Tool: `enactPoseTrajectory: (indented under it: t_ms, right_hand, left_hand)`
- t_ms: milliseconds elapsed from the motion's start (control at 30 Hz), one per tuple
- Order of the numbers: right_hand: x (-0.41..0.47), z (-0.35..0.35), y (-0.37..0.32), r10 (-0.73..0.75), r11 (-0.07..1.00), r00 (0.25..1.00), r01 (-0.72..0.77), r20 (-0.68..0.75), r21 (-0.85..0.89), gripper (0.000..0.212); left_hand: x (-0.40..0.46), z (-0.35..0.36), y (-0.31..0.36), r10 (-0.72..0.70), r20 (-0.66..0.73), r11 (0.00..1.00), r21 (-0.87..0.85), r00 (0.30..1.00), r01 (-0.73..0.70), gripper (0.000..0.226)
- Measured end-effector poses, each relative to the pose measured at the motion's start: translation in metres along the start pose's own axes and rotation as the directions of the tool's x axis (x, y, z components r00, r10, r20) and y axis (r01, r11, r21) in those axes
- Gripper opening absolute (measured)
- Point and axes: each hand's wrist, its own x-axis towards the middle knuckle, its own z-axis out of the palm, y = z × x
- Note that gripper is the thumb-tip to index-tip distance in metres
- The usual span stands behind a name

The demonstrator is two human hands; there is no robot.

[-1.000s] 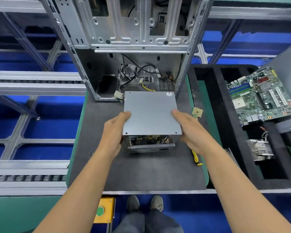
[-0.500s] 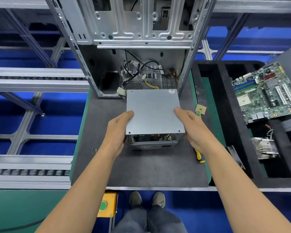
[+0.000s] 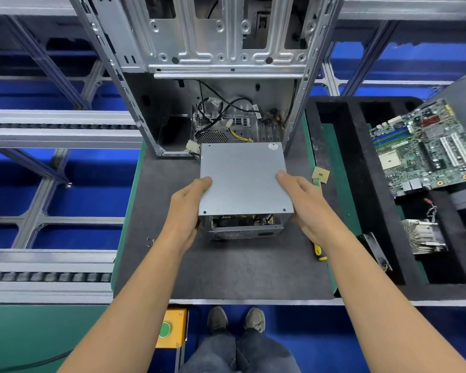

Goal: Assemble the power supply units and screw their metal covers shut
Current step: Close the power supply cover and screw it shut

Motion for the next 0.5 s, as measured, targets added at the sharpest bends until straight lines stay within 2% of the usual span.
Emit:
enactPoseTrajectory:
  t_ms: [100,267,500]
  right_hand:
    - [0.0001,0.0011,0.0018,-0.005,1.0,1.0,0.005,0.0,0.002,0.071]
    - [0.0021,0.0009,0.0045,-0.018,1.0,1.0,0.019,-0.009,0.012,0.07]
    - [0.0008,0.0027,0.0033,-0.025,1.0,1.0,0.025,-0.014,0.01,0.067]
  left_hand:
    - [0.0008,-0.0023,-0.0032,-0.022,-0.016,1.0,-0.003,1.0,0.021,0.044]
    - [-0.0009,-0.0016,-0.004,-0.001,0.01,1.0,0.017,1.0,0.001,0.019]
    - [-0.002,0.0001,-0.0054,0.009,-0.004,1.0,0.009,1.0,-0.009,0.02]
